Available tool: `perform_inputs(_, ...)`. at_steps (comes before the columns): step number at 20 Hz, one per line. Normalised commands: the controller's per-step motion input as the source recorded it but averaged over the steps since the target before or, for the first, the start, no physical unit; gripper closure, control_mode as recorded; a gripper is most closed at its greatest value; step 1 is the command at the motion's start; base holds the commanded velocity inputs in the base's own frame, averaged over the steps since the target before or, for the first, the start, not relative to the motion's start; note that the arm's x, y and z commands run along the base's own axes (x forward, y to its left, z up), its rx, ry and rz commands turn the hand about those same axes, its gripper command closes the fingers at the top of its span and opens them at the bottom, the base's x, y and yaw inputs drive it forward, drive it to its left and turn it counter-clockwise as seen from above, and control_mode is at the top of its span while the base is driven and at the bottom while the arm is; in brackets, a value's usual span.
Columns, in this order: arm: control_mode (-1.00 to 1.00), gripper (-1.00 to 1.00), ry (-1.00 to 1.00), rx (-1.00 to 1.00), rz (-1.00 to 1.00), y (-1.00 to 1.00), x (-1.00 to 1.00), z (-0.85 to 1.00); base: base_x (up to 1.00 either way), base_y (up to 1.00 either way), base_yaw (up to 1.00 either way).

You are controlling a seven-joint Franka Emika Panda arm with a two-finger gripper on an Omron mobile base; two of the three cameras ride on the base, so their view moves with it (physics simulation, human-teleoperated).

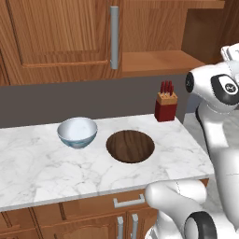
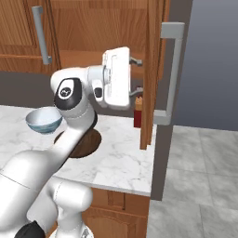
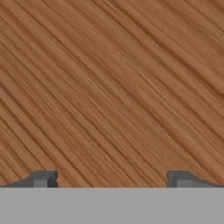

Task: Open the cabinet. Pick the bowls from the counter and place them in the cabinet. Then close the cabinet.

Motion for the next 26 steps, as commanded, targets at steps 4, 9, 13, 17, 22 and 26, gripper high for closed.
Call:
perform_inputs(4, -1.0, -1.0, -0.2, -0.17, 0.2, 0.31, -0.39, 0.64, 0.0, 0.0, 0.0)
perform_inputs(9, -1.0, -1.0, 0.01, -0.19, 0.2, 0.51, -0.5, 0.58, 0.0, 0.0, 0.0)
perform_inputs(13, -1.0, -1.0, 0.21, -0.01, 0.02, 0.56, -0.56, 0.31, 0.0, 0.0, 0.0)
perform_inputs(17, -1.0, -1.0, 0.09, -0.02, 0.0, 0.48, -0.55, 0.28, 0.0, 0.0, 0.0)
perform_inputs(22, -1.0, -1.0, 0.26, -0.12, 0.03, 0.58, -0.38, 0.18, 0.0, 0.0, 0.0)
perform_inputs(26, -1.0, -1.0, 0.33, -0.01, 0.25, 0.59, -0.05, -0.03, 0.0, 0.0, 0.0)
